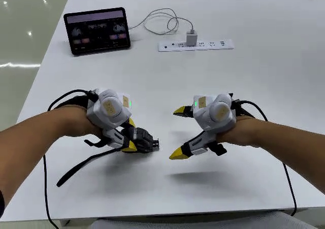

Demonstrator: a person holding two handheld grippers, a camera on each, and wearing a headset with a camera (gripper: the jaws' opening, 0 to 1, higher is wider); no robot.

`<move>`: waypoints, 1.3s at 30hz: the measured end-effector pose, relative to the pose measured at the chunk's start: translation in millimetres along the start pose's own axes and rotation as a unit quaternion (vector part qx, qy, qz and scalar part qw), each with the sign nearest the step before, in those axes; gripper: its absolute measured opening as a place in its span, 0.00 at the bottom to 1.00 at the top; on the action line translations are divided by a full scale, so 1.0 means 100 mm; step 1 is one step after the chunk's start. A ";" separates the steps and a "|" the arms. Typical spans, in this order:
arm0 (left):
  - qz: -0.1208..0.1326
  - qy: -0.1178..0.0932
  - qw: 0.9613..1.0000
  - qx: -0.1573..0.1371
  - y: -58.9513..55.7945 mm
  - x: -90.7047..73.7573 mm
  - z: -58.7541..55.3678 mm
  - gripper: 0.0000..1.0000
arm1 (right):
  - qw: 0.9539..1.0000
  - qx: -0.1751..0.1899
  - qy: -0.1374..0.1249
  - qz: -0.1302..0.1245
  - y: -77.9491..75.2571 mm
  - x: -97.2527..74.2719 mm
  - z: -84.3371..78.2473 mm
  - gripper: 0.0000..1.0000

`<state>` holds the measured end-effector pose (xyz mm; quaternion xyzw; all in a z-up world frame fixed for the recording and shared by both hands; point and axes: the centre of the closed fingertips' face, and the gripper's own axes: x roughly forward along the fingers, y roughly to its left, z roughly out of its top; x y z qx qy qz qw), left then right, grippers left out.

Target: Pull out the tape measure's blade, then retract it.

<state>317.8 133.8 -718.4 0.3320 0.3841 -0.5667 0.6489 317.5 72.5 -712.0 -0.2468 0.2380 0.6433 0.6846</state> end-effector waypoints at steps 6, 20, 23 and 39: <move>0.000 0.004 1.000 -0.002 -0.01 -0.01 -0.01 0.30 | 1.000 -0.003 0.000 0.018 0.07 0.15 0.03 0.62; 0.000 0.002 1.000 -0.001 -0.01 -0.01 -0.02 0.30 | 0.998 -0.033 0.032 0.049 0.12 0.44 -0.04 0.37; 0.000 0.002 1.000 -0.004 -0.01 -0.01 -0.02 0.30 | 0.997 -0.034 0.043 0.053 0.13 0.47 -0.06 0.29; 0.000 0.003 1.000 -0.009 -0.02 -0.02 0.00 0.30 | 0.996 -0.028 0.065 0.046 0.08 0.56 -0.11 0.13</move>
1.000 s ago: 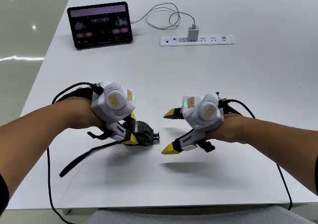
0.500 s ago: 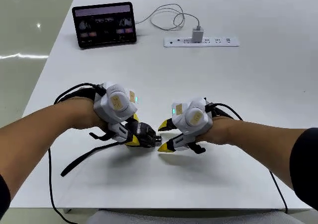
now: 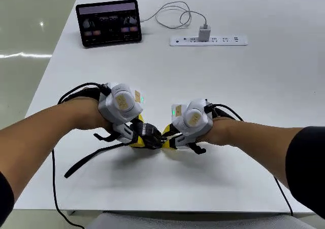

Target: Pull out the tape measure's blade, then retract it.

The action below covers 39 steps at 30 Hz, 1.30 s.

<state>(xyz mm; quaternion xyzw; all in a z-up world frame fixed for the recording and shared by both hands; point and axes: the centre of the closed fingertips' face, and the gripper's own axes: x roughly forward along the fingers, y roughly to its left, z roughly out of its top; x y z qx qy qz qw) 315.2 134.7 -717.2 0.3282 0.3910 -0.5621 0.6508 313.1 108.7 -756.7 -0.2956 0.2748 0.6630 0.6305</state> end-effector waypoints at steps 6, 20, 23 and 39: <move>-0.001 0.004 1.000 -0.002 0.01 0.00 -0.01 0.30 | 1.000 0.024 0.001 0.000 0.01 0.00 -0.01 0.11; 0.006 -0.002 1.000 -0.013 0.02 0.00 -0.02 0.30 | 1.000 0.027 0.003 -0.007 0.00 -0.02 -0.03 0.09; 0.005 -0.002 1.000 -0.013 0.02 -0.01 -0.02 0.30 | 1.000 0.020 0.005 -0.007 0.00 -0.02 -0.03 0.09; 0.008 -0.007 1.000 -0.018 0.03 0.00 -0.01 0.30 | 1.000 0.024 0.009 -0.001 0.00 -0.09 -0.11 0.09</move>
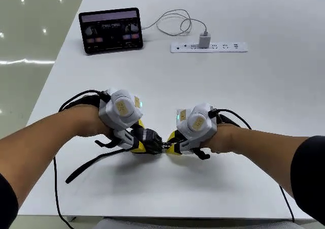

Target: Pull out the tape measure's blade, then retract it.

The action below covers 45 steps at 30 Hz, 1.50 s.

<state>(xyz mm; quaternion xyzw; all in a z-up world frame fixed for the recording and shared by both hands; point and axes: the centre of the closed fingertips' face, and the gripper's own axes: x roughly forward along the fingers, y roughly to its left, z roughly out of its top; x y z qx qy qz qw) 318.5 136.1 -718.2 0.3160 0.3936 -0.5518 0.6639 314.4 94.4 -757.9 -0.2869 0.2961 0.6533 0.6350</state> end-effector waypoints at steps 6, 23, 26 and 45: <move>0.001 -0.001 1.000 -0.001 0.01 0.01 0.00 0.30 | 1.000 -0.001 0.000 -0.002 0.00 -0.02 -0.03 0.09; 0.002 -0.002 1.000 -0.006 0.01 0.02 0.00 0.30 | 1.000 0.003 0.006 -0.004 -0.02 -0.12 -0.16 0.09; 0.002 -0.004 1.000 -0.007 0.01 0.02 0.00 0.30 | 1.000 0.007 0.007 -0.004 -0.02 -0.14 -0.18 0.09; 0.005 -0.004 1.000 -0.012 0.02 0.03 0.00 0.30 | 1.000 0.012 0.009 -0.006 -0.05 -0.27 -0.32 0.09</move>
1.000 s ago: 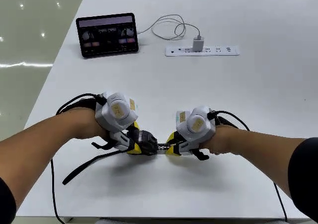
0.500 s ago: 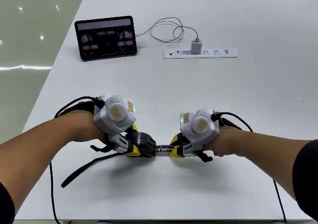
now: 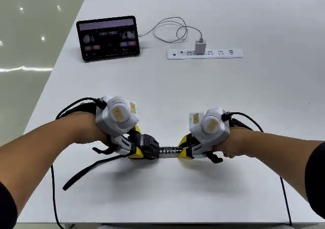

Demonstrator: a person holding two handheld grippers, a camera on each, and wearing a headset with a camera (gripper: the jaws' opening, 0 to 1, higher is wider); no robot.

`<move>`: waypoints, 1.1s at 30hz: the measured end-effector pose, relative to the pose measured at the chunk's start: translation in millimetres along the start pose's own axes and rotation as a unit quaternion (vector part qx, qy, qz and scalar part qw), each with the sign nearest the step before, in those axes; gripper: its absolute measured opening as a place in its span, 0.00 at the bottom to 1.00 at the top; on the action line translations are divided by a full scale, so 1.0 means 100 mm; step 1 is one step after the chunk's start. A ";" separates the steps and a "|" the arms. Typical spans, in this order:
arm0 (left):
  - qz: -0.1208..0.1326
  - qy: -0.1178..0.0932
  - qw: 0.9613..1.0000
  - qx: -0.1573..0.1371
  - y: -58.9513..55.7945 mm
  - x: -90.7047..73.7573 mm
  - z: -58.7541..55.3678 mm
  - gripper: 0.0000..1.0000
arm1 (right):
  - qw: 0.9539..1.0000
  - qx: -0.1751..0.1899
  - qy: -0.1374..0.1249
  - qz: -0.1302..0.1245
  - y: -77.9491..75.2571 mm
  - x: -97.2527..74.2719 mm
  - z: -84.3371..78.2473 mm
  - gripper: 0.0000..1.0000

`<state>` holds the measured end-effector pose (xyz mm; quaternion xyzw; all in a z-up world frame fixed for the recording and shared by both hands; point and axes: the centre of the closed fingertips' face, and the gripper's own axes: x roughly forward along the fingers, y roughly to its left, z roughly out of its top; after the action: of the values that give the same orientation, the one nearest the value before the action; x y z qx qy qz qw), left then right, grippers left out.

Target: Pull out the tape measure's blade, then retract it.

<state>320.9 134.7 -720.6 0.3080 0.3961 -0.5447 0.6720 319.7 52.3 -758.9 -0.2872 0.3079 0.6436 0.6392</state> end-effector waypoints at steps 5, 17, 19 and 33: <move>0.000 -0.001 1.000 -0.001 0.01 0.00 -0.01 0.30 | 1.000 0.000 0.002 -0.001 0.00 -0.02 -0.03 0.09; 0.001 0.000 1.000 0.002 0.00 0.00 -0.01 0.30 | 1.000 0.006 0.002 -0.006 0.01 -0.06 -0.08 0.10; 0.002 0.000 1.000 0.002 -0.01 0.00 -0.01 0.30 | 1.000 0.006 0.003 -0.006 0.01 -0.07 -0.09 0.10; 0.004 -0.004 1.000 0.000 0.00 -0.01 0.00 0.30 | 1.000 0.012 0.006 -0.010 0.00 -0.12 -0.15 0.09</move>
<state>320.6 135.3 -720.1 0.3080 0.3921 -0.5430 0.6757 319.7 33.1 -758.9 -0.2862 0.3163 0.6321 0.6469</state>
